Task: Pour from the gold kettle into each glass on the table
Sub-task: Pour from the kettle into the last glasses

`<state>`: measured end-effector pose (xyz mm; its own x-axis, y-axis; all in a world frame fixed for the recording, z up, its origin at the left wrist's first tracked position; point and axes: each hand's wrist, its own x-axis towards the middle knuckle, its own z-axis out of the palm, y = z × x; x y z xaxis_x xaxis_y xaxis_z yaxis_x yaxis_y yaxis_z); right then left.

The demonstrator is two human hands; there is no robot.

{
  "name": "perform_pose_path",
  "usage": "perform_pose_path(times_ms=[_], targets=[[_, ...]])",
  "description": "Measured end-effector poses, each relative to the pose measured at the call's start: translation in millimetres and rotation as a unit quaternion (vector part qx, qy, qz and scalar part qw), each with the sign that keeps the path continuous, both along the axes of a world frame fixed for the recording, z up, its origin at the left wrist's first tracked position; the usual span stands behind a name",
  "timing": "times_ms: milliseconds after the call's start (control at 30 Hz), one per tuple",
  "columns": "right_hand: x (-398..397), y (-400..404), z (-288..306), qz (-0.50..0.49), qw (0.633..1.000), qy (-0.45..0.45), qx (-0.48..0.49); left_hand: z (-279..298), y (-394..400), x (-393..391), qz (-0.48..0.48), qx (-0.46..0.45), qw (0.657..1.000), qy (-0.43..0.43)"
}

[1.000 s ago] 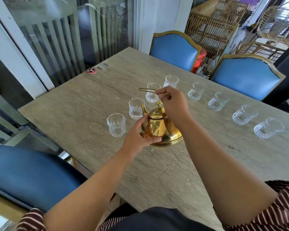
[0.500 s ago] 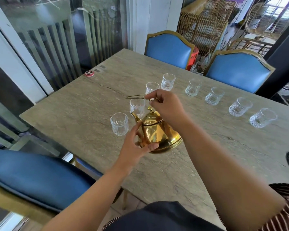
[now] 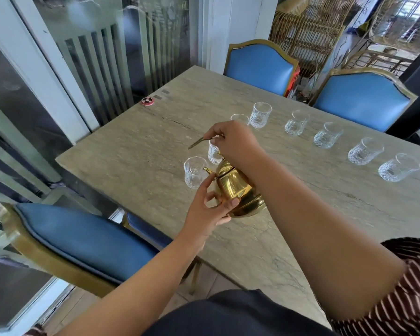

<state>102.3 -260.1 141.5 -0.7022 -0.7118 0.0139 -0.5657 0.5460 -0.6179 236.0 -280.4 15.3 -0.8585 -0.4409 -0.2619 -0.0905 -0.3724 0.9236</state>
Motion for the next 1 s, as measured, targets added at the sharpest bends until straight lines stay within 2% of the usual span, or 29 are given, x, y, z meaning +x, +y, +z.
perform_pose_path(times_ms=[467,1000], targets=[[11,-20,4,-0.004,0.999,0.018,0.046,-1,-12,9,-0.014,0.044,0.999,0.005],[18,-18,2,-0.016,0.999,0.017,0.031,-1,-14,16,-0.024,0.054,0.998,0.009]])
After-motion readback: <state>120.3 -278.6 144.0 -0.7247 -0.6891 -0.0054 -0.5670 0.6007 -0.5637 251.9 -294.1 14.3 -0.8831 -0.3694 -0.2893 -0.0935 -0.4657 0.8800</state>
